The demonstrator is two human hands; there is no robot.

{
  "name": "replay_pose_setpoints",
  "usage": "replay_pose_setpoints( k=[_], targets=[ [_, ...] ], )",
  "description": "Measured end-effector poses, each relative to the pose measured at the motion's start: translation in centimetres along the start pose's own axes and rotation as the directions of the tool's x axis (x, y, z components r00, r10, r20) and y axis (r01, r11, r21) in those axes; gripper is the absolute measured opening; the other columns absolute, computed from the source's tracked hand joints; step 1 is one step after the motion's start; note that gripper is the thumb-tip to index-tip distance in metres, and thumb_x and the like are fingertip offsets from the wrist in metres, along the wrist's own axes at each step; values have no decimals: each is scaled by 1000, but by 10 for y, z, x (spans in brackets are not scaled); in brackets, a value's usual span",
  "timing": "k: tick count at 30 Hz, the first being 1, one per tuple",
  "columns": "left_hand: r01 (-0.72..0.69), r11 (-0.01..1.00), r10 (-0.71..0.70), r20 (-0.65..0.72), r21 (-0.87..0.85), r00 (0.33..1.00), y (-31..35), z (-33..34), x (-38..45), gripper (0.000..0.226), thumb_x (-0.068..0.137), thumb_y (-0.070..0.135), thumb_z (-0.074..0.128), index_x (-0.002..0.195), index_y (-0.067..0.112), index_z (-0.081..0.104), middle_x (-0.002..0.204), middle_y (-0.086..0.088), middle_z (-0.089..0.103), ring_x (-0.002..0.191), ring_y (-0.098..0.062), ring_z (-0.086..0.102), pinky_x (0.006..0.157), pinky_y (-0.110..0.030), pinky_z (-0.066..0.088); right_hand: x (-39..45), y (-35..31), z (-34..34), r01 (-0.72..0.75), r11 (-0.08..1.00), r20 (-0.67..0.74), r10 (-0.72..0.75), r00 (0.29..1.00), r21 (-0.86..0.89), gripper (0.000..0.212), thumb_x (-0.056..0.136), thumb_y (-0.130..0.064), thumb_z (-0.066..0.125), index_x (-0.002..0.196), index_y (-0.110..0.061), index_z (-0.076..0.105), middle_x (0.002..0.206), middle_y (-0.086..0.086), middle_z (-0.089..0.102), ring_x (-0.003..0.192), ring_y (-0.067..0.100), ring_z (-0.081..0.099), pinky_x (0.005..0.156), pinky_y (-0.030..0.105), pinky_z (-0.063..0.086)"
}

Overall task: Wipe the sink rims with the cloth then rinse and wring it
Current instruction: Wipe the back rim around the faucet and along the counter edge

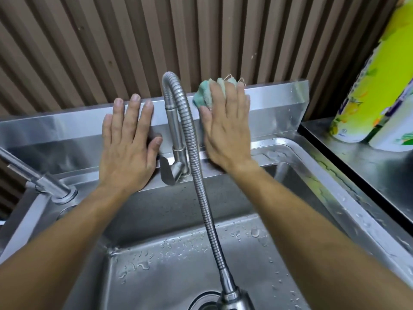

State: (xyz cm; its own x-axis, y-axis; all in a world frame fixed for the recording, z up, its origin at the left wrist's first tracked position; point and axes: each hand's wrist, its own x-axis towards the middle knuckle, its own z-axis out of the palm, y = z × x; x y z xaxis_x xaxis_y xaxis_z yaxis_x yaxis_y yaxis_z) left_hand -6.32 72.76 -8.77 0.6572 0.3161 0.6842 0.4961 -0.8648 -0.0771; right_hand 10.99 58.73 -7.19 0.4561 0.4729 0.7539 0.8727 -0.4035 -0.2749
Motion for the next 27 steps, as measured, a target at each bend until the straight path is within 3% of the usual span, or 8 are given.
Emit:
replay_pose_setpoints(
  k=[2, 4, 9, 13, 16, 24, 25, 27],
  targets=[
    [-6, 1000, 6, 13, -15, 1000, -1, 0, -1, 72, 107, 41, 33, 163, 24, -9, 173, -5, -4, 159, -31, -6, 128, -46, -7, 4, 52, -17, 45, 993, 5, -44, 999, -105, 52, 110, -34, 27, 157, -12, 35, 161, 17, 34, 153, 42, 23, 125, 57, 16],
    [0, 1000, 0, 13, -28, 1000, -1, 0, -2, 73, 107, 41, 32, 161, 27, -14, 173, -5, -4, 159, -32, -6, 128, -46, -7, 15, 95, -33, -180, 978, -88, 171, 981, -108, 53, 110, -32, 27, 157, -9, 32, 163, 19, 28, 154, 44, 19, 124, 58, 16],
    [16, 999, -16, 18, -35, 1000, 1, 2, 1, 74, 106, 43, 30, 159, 32, -19, 173, -5, -4, 159, -34, -6, 127, -44, -10, 35, 75, -23, -599, 791, -235, 610, 757, 125, 58, 107, -33, 25, 158, -8, 30, 168, 18, 21, 156, 45, 9, 126, 58, 12],
    [20, 999, -19, 23, -45, 1000, 1, 1, -1, 73, 105, 43, 30, 160, 30, -17, 173, -5, -3, 159, -33, -7, 127, -44, -11, 7, -2, 2, -341, 938, -133, 347, 928, 65, 61, 109, -37, 23, 163, -8, 19, 170, 19, 12, 158, 42, 2, 128, 57, 3],
    [33, 999, -31, 35, -39, 999, 2, -1, -1, 74, 104, 43, 29, 161, 30, -16, 173, -4, -3, 159, -32, -7, 128, -46, -8, 2, 33, -7, -179, 984, -35, 179, 983, 6, 59, 110, -36, 24, 164, -12, 16, 171, 16, 11, 159, 37, 2, 129, 53, 3],
    [52, 998, -51, 25, -23, 998, 5, 0, 2, 73, 105, 42, 35, 165, 22, -1, 173, -7, 0, 159, -33, -5, 128, -45, -9, 36, 62, -17, -672, 664, -241, 746, 620, 326, 65, 106, -35, 27, 162, -4, 19, 170, 22, 9, 157, 45, 2, 127, 55, 4],
    [53, 998, -53, 17, -20, 998, 5, 0, 1, 73, 105, 42, 35, 165, 22, -1, 173, -7, 1, 159, -33, -4, 128, -45, -9, 31, 44, -10, -672, 665, -242, 746, 620, 327, 66, 106, -36, 27, 162, -2, 18, 169, 24, 7, 156, 47, 1, 128, 53, 0],
    [52, 998, -52, 8, -26, 999, 4, 0, 0, 73, 105, 43, 37, 165, 22, 2, 173, -6, 2, 159, -34, -3, 127, -44, -9, 10, 10, 3, -521, 835, -188, 549, 815, 177, 67, 108, -37, 27, 162, -1, 12, 169, 26, 2, 156, 48, -5, 127, 51, -9]
  ],
)
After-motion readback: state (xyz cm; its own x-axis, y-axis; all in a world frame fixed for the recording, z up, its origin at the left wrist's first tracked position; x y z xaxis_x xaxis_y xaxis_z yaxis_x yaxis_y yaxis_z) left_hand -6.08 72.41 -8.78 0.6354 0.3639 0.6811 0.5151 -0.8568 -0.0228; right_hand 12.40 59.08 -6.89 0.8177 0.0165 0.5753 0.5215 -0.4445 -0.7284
